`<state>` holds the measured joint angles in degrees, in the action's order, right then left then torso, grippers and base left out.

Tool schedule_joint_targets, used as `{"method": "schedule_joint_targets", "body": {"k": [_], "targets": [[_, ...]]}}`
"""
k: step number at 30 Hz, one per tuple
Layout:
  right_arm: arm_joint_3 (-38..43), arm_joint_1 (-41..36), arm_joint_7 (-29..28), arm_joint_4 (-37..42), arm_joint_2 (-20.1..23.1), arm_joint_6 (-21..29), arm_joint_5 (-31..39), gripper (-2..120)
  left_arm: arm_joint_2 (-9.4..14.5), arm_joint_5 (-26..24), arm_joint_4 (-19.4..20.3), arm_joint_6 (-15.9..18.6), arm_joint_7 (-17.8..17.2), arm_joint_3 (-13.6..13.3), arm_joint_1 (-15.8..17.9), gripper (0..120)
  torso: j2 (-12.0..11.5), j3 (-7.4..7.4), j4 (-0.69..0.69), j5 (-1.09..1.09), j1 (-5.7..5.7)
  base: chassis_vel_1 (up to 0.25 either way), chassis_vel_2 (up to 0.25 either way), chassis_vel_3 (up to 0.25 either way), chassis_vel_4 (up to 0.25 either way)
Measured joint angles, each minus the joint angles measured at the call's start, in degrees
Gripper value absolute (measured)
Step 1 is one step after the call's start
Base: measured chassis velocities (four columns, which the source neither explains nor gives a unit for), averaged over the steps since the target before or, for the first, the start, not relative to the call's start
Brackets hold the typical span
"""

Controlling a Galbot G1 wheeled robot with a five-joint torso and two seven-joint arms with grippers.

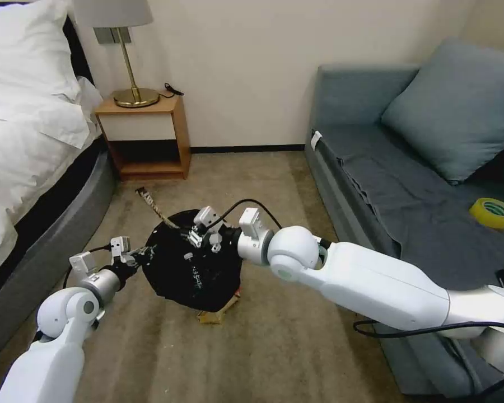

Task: Pick up the trash bin, then pick up the garbage on the floor and place it into the trash bin.

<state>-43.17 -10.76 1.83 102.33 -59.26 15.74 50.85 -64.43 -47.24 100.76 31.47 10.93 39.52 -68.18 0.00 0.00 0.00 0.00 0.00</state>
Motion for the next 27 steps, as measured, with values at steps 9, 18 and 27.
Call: {"method": "schedule_joint_targets", "body": {"k": [9, 18, 27], "targets": [[-0.4, -0.9, -0.4, 0.0, 0.1, 0.6, -2.2, 25, 0.0, -3.2, 1.4, 0.8, -1.6, 1.3, -0.9, 4, 0.0, 0.0, 0.0, 0.0, 0.0, 0.0, 0.0, 0.0, 0.0], [2.1, -3.0, -3.5, 0.7, 0.0, 1.0, -3.0, 58, -0.4, -3.9, 2.3, 1.3, -2.9, 3.2, -2.1, 4, 0.0, 0.0, 0.01, 0.0, 0.0, 0.0, 0.0, 0.0, 0.0], [8.9, -9.2, -6.8, 3.6, 2.6, 0.5, -6.2, 91, -1.2, -0.2, 3.8, 0.3, -4.1, 5.7, -3.6, 4, 0.0, 0.0, 0.01, 0.01, 0.0, 0.0, 0.0, 0.0, 0.0]]}}
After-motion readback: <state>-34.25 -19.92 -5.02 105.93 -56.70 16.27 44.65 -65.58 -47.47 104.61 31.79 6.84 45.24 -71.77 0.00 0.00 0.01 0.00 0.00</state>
